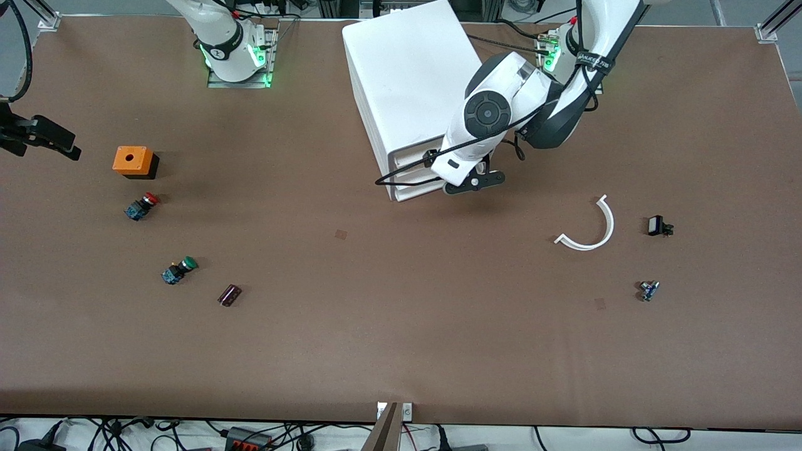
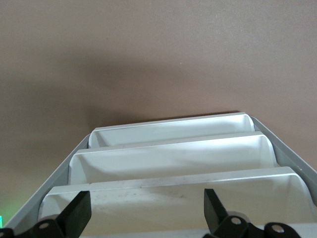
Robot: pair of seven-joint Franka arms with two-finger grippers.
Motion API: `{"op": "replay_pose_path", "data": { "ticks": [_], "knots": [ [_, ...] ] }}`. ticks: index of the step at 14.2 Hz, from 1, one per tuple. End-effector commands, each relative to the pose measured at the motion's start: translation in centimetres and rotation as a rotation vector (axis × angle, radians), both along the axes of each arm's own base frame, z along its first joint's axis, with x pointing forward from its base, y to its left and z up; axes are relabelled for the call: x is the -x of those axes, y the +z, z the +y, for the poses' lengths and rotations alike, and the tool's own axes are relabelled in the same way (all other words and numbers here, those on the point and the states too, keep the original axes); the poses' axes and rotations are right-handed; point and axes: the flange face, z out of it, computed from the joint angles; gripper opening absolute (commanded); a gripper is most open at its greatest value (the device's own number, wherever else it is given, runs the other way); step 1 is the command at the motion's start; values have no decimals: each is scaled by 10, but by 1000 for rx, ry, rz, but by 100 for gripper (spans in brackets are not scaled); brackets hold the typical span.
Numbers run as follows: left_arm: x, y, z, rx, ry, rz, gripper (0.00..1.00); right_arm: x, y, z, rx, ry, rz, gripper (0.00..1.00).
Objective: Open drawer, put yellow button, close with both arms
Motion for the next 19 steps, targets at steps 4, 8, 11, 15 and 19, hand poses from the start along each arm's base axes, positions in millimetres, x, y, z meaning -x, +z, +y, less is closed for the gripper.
{"op": "replay_pose_path", "data": {
  "ticks": [4,8,11,15,19],
  "knots": [
    [-5,25,20,1,4,-6,100,9,3,2,13,20,7,100],
    [-36,43,51,24,8,-50,100,9,3,10,12,35,16,100],
    [-80,65,117,16,-32,-101,100,9,2,14,10,38,20,100],
    [-119,119,181,-24,-224,-154,100,8,2,12,11,38,12,100],
    [-144,167,262,29,-344,-180,100,10,2,13,11,39,22,100]
  ]
}}
